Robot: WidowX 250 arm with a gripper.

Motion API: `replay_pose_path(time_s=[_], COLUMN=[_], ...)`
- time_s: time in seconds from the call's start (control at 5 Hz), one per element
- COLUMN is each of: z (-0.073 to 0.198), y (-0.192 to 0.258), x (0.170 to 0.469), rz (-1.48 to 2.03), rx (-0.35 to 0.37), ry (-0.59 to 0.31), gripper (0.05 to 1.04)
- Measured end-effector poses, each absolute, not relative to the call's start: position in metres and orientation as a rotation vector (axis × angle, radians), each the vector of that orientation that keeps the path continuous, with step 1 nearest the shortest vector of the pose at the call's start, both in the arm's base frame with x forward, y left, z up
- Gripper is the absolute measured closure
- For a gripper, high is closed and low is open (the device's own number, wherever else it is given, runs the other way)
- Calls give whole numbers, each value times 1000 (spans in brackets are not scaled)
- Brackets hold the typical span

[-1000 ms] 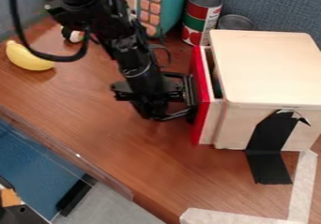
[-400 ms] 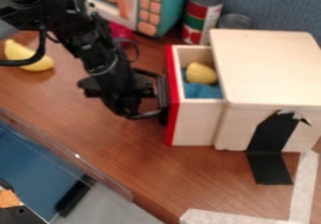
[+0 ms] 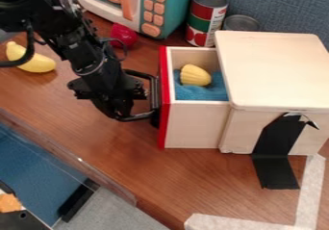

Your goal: Open the drawer

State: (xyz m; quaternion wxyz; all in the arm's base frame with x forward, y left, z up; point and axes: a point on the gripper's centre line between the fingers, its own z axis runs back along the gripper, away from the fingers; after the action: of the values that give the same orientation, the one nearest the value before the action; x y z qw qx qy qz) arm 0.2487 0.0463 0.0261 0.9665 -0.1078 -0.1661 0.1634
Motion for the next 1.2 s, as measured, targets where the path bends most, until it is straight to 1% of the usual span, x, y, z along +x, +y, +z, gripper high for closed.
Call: replay_pose_path(time_s=[0.2,0.4,0.6,0.8,1.0,1.2], z=[26,26,26,35,53,85], y=[49,50,46,41,34,13], x=[248,248,246,246,249,257], rz=[335,338,260,230,175,74], rx=[-229,-237,-235,-248,-287,-323], ry=[-330,-330,-308,-317,-342,-406], gripper=[822,776,485,188,73,76])
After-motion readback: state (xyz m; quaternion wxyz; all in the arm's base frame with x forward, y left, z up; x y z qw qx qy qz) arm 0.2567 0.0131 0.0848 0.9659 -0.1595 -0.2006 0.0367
